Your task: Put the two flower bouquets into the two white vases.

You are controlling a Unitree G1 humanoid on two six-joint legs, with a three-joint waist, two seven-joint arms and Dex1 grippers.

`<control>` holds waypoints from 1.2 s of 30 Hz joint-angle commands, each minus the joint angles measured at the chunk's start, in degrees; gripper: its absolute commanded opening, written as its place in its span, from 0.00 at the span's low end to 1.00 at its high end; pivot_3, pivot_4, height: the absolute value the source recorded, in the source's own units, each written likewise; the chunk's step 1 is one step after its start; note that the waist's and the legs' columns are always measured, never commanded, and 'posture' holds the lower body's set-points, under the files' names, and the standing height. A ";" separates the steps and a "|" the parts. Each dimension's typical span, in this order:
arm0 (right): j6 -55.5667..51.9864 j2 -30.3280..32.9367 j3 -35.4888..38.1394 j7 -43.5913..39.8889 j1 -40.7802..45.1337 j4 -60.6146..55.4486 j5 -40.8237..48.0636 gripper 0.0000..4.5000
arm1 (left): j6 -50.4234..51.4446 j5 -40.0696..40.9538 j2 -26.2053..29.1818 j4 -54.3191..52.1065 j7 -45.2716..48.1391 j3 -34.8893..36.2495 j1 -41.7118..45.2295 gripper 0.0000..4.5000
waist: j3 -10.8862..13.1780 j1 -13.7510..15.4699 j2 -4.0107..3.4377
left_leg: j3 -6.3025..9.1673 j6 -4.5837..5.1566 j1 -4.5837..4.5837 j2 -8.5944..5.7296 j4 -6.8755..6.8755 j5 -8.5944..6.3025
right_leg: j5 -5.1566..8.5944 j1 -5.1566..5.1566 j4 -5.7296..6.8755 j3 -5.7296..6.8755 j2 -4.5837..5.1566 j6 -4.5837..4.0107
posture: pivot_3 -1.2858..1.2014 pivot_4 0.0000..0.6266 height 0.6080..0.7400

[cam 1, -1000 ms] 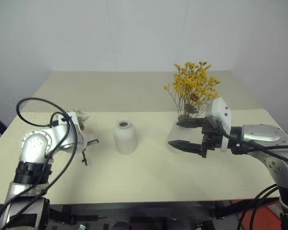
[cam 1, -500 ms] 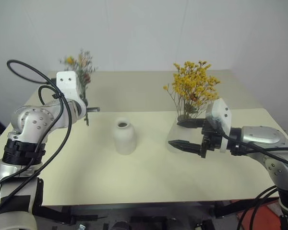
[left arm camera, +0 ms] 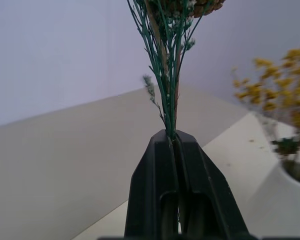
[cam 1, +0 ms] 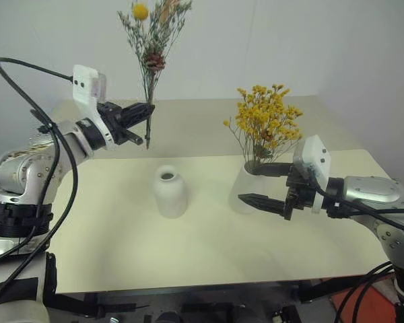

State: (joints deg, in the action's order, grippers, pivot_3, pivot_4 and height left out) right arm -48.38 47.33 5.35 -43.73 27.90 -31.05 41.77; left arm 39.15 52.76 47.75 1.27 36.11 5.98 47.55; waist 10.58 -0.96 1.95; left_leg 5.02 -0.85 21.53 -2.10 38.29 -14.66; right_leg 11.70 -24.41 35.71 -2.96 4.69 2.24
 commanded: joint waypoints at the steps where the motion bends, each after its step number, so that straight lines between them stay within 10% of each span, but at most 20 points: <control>1: 0.77 0.67 2.42 0.31 0.01 -2.10 0.68 1.00 | -3.55 -1.65 0.60 -0.09 11.25 1.90 -1.74 0.01 | 0.00 -0.02 0.00 | 0.00 0.00 -0.02 0.00 0.00 0.00 | 0.00 0.01 0.02 0.00 0.00 0.00 | 0.52 0.24 1.00; 8: 0.09 0.88 3.21 0.90 -0.90 -3.32 1.50 1.00 | -10.00 -1.29 -1.82 0.28 27.22 5.96 -5.45 0.01 | 0.01 -0.05 -0.01 | 0.01 0.02 0.00 0.18 0.01 -0.01 | 0.01 -0.01 0.01 0.01 -0.17 -0.01 | 0.52 0.24 1.00; 22: -0.53 1.20 2.95 2.46 -0.29 -4.32 3.27 1.00 | -15.90 -7.40 -16.12 4.03 21.86 7.37 -5.83 0.01 | 0.01 -0.09 -0.01 | 0.02 0.03 -0.05 0.19 0.20 -0.02 | -0.02 0.07 0.09 -0.01 -0.20 -0.02 | 0.52 0.24 1.00; 36: -1.37 2.46 4.36 3.59 -1.55 -5.68 5.16 1.00 | -15.44 -8.99 -16.71 -0.25 21.62 7.33 -12.53 0.01 | 0.01 0.00 -0.01 | 0.02 0.05 -0.05 0.20 0.21 -0.03 | -0.02 0.07 0.09 -0.01 -0.20 -0.02 | 0.52 0.24 1.00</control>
State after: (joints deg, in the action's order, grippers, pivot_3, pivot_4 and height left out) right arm -49.60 49.06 7.57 -40.62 26.16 -34.98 46.27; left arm 23.93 43.61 30.68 3.13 57.91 12.39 35.12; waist 10.58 -0.96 1.94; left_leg 5.04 -0.80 21.49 -1.90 38.50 -14.69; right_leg 11.68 -24.35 35.81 -2.97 4.49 2.22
